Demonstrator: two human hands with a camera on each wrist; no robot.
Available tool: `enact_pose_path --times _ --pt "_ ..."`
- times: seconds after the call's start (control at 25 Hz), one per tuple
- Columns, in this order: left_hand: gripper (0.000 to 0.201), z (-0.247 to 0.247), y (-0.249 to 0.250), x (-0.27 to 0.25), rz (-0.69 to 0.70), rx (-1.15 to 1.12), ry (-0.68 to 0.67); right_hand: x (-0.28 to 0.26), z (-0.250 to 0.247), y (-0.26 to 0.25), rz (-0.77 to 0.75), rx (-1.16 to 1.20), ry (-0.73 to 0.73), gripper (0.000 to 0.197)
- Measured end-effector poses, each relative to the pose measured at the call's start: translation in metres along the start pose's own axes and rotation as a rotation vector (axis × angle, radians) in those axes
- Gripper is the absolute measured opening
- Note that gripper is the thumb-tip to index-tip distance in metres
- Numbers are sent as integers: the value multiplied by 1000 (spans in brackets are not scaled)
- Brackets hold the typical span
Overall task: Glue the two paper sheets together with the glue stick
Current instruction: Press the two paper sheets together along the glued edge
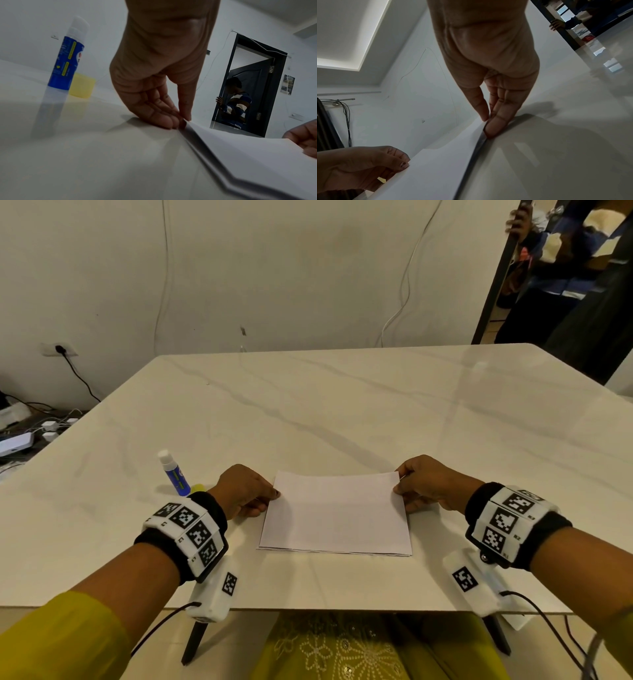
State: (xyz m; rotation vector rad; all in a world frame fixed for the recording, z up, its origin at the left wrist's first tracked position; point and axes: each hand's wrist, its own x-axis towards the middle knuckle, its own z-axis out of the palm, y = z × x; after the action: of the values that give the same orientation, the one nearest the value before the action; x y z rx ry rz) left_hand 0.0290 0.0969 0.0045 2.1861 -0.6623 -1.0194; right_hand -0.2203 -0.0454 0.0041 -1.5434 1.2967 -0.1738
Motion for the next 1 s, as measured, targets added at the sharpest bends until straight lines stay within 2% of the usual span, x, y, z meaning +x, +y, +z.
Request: enact_pose_path --times 0.56,1.0 --pt "17 1 -5 2 63 -18 30 0 4 0 -40 -101 75 14" --pt "16 5 -6 3 107 18 90 0 2 0 -54 -133 118 25"
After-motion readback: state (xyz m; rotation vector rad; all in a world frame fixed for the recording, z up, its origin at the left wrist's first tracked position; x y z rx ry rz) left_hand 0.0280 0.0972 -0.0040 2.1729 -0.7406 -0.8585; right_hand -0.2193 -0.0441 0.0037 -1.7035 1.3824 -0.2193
